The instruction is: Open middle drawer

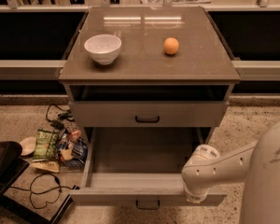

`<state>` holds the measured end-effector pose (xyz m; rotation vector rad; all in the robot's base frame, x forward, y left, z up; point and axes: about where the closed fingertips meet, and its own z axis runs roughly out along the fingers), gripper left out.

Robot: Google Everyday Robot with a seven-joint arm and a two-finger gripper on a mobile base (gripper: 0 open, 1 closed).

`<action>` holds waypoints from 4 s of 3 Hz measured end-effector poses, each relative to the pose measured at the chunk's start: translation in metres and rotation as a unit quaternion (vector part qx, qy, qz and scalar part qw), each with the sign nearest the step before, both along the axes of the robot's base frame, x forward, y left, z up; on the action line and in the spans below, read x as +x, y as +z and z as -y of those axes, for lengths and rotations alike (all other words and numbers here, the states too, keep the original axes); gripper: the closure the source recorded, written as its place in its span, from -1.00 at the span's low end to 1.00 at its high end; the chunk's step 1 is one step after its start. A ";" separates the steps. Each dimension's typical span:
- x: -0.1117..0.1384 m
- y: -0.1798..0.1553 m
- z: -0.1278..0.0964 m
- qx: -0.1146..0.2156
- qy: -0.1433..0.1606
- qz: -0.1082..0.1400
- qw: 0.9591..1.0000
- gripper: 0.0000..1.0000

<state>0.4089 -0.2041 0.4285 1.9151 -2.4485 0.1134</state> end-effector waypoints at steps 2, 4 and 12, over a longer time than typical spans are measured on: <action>0.000 0.000 0.000 0.000 0.000 0.000 1.000 -0.24; -0.001 -0.001 0.001 0.000 0.000 -0.002 1.000 -1.00; -0.068 0.009 0.006 0.046 -0.067 -0.049 0.996 0.00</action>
Offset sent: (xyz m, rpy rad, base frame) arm 0.0000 0.0000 0.0000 0.0000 0.0000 0.0000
